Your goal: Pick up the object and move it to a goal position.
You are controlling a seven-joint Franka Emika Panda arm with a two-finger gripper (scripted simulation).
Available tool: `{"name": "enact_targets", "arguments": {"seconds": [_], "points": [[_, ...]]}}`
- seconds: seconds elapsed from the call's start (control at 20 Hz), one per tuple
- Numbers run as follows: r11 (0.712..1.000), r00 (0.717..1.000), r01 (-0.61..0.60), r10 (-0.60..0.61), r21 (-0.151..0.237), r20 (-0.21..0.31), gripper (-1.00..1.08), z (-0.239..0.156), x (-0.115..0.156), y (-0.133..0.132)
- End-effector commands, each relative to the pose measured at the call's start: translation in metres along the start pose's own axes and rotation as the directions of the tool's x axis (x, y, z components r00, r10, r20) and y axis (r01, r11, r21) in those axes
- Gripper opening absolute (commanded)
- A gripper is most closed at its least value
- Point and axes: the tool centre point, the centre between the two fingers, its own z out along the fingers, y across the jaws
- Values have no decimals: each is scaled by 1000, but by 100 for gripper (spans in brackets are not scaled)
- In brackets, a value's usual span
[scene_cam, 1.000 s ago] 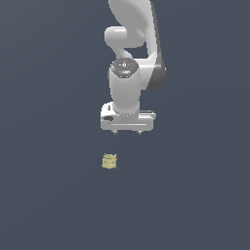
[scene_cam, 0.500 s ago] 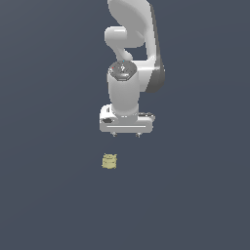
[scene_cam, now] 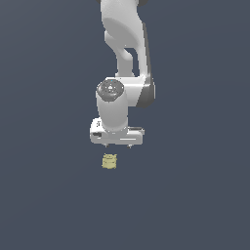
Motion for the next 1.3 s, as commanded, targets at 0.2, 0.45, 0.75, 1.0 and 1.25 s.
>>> {"name": "enact_targets", "arguments": {"seconds": [0.2, 0.45, 0.75, 1.0, 1.25], "points": [[1000, 1000, -4, 4, -16, 0, 100, 28, 20, 28], [1000, 1000, -6, 6, -24, 1, 100, 40, 27, 40], [1000, 1000, -6, 6, -25, 2, 100, 43, 28, 42], [1000, 1000, -6, 6, -25, 2, 100, 56, 28, 43], [1000, 1000, -6, 6, -25, 1, 100, 83, 28, 44]]}}
